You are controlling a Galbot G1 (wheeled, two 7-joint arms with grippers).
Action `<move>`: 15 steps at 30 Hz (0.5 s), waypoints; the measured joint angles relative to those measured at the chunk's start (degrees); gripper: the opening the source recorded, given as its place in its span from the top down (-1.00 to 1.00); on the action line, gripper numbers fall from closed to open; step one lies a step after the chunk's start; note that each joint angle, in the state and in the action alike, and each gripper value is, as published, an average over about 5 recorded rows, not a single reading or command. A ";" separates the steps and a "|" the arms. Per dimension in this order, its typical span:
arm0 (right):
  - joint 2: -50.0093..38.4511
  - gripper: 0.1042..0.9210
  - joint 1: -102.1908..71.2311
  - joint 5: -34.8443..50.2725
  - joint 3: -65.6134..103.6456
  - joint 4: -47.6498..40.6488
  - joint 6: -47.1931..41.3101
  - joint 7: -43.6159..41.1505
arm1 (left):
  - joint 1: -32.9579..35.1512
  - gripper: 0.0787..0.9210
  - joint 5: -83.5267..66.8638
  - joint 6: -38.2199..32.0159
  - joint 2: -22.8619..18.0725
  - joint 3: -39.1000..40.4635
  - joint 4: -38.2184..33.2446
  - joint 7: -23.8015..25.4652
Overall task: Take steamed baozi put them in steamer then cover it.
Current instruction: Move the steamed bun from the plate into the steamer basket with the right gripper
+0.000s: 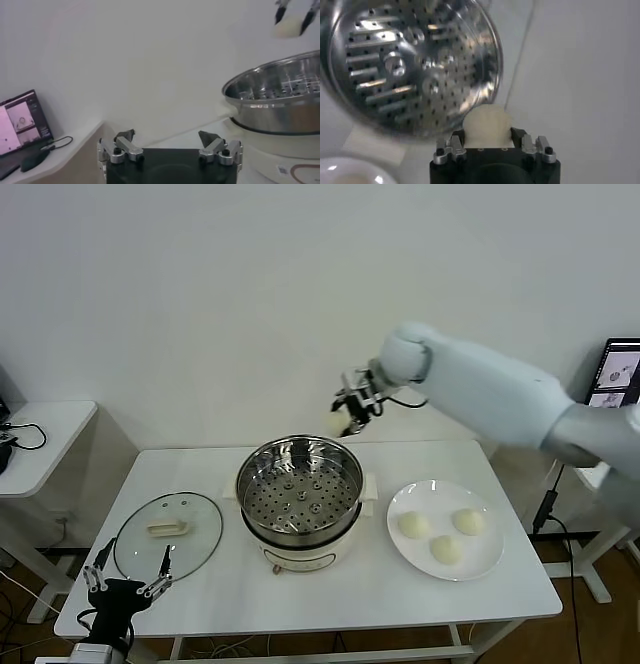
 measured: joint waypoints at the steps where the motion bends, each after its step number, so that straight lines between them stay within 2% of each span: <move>1: 0.93 -0.18 0.02 -0.44 -0.71 -0.36 1.03 0.25 | 0.00 -0.77 0.00 -0.01 -0.06 -0.02 -0.02 -0.02; 15: 10.06 -0.21 -2.62 -11.65 -6.04 -6.61 16.65 3.70 | 0.51 -0.77 -0.29 -0.04 -1.31 0.32 -0.99 -0.96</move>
